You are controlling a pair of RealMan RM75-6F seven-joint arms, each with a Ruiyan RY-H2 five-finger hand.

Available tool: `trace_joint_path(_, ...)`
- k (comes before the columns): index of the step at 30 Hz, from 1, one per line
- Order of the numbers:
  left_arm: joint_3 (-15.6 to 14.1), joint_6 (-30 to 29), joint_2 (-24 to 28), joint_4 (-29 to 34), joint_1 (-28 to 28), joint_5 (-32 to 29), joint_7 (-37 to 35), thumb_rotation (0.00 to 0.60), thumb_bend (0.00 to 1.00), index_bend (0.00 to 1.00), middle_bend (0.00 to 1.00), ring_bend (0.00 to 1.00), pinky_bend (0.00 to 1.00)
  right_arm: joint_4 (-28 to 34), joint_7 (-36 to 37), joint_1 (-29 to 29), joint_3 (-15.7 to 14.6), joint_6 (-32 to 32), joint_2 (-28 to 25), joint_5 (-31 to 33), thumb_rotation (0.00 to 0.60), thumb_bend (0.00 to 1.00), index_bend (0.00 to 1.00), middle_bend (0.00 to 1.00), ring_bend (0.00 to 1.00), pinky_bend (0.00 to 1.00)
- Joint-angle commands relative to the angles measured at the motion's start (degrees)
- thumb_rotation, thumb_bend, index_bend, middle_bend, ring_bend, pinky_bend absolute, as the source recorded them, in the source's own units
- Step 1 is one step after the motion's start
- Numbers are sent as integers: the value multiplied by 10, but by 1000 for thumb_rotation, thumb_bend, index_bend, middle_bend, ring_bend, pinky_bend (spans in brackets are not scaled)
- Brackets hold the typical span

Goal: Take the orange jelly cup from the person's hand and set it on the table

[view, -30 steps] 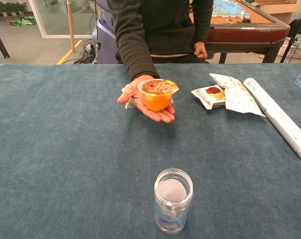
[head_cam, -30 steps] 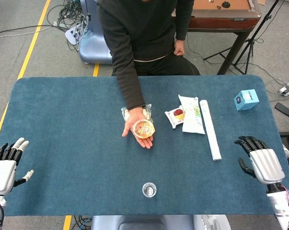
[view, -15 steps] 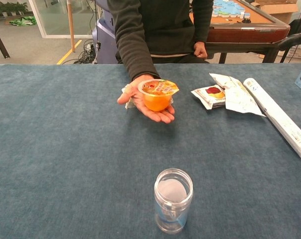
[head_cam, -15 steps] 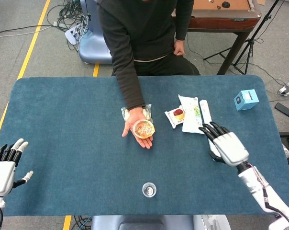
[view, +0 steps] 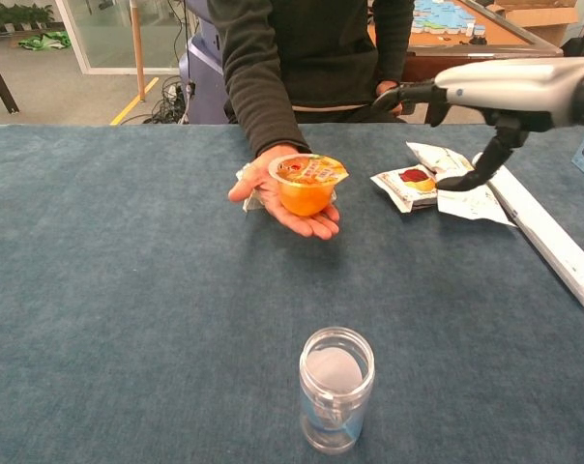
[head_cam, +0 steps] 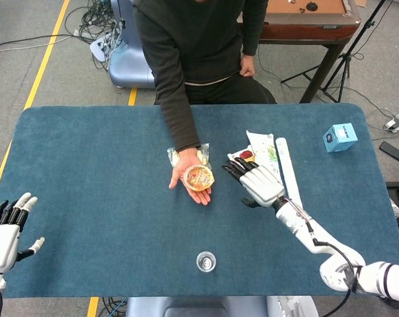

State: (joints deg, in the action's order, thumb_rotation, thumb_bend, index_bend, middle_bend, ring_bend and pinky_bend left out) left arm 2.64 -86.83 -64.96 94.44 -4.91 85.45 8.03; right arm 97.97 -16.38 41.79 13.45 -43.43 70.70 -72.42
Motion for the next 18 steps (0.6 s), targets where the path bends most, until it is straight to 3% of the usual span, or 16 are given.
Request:
trace_joint_path(1, 0, -1, 0, 0, 1, 1, 0, 600, 210, 107, 70, 94, 33, -23, -18, 33, 9, 24, 28, 28, 600, 259, 62, 45, 0, 210)
trace_joint_path(18, -4, -11, 7, -2, 13, -1, -11, 600, 210, 107, 70, 94, 33, -131, -61, 157, 7, 74, 137, 128, 600, 259, 62, 45, 0, 200)
